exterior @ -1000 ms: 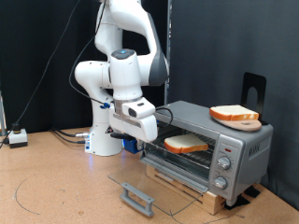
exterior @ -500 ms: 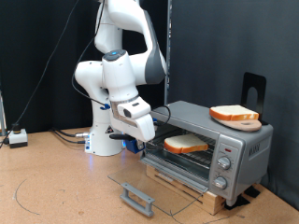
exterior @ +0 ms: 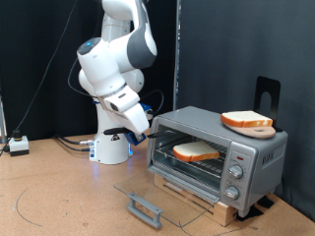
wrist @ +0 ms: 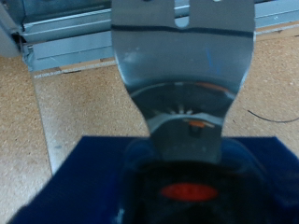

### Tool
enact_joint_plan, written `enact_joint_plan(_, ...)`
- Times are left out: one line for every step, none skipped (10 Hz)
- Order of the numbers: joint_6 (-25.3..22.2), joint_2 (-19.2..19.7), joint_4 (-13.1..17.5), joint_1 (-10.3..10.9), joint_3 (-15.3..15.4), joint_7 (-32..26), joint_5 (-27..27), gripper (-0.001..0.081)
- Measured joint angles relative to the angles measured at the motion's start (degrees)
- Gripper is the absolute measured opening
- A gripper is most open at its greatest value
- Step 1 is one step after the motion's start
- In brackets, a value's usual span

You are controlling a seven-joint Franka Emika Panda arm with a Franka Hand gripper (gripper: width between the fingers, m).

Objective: Make a piece of toast with the oven

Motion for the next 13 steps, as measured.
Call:
enact_joint_plan(-0.92,-0.48,0.72,-0.5,-0.56,0.0,-0.86,0.0395)
enact_joint_plan(-1.35,-0.73,1.0,-0.66,-0.74,0.01,-1.38,0.0395)
enact_joint_plan(-1.52,-0.64,0.91,-0.66,-0.7,0.01,-1.36,0.0395)
enact_joint_plan(-4.92,-0.56,1.07,-0.62,-0.85,-0.29,-1.25,0.0395)
enact_joint_plan(-10.61,-0.69,1.47,-0.49,-0.93,-0.86,-1.34,0.0395)
enact_joint_plan(-15.61,-1.28,1.62,-0.04,-0.87,-1.88,-1.34,0.0395)
enact_joint_plan(-19.13,-2.35,1.48,0.67,-0.7,-2.74,-1.27,0.0395)
enact_joint_plan(-20.35,-3.75,0.9,1.68,-0.41,-2.92,-0.36,0.0395)
enact_joint_plan(-20.2,-5.49,-0.2,2.76,0.28,-2.86,1.2,0.0395)
enact_joint_plan(-19.38,-7.44,-1.5,3.68,1.49,-2.0,2.64,0.0395)
enact_joint_plan(-18.72,-9.38,-2.74,4.6,3.03,-0.47,3.73,0.0395)
enact_joint_plan(-18.57,-11.2,-3.78,5.53,4.62,1.2,4.83,0.0395)
enact_joint_plan(-18.51,-12.92,-4.7,6.48,6.1,2.59,6.34,0.0395)
